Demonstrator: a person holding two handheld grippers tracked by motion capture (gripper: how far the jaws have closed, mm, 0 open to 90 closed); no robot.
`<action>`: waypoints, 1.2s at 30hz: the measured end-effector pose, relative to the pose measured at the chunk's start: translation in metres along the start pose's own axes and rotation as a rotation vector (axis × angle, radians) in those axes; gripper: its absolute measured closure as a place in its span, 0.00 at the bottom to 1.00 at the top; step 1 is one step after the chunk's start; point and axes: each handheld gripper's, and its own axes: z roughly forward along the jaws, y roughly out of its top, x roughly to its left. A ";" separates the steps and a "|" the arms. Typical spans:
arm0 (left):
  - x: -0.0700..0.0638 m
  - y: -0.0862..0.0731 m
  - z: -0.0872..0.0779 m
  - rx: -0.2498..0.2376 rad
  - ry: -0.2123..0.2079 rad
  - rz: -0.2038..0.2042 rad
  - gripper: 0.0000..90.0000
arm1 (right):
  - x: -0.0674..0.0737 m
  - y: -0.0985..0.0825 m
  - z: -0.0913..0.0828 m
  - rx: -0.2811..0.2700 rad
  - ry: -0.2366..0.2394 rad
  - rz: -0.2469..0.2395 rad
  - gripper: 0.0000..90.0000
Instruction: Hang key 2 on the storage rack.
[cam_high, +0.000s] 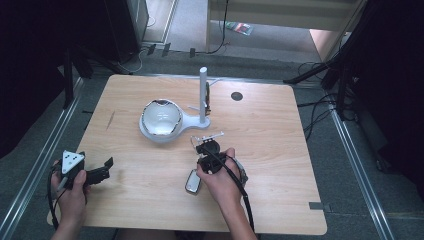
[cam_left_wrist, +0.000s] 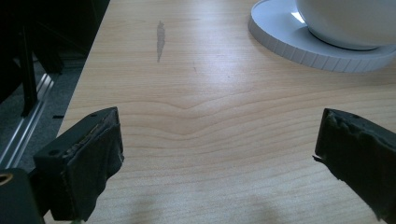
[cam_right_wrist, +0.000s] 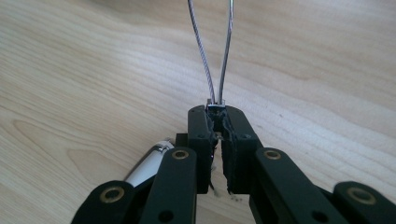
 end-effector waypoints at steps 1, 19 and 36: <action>0.000 0.000 0.000 0.000 0.000 0.000 0.01 | 0.000 0.000 -0.001 -0.017 0.000 -0.005 0.93; 0.000 0.000 0.000 -0.003 -0.001 -0.003 0.02 | 0.004 0.004 -0.033 -0.276 -0.023 -0.014 0.93; 0.001 0.000 0.000 0.000 -0.002 0.002 0.01 | 0.007 0.011 -0.054 -0.429 -0.064 -0.021 0.93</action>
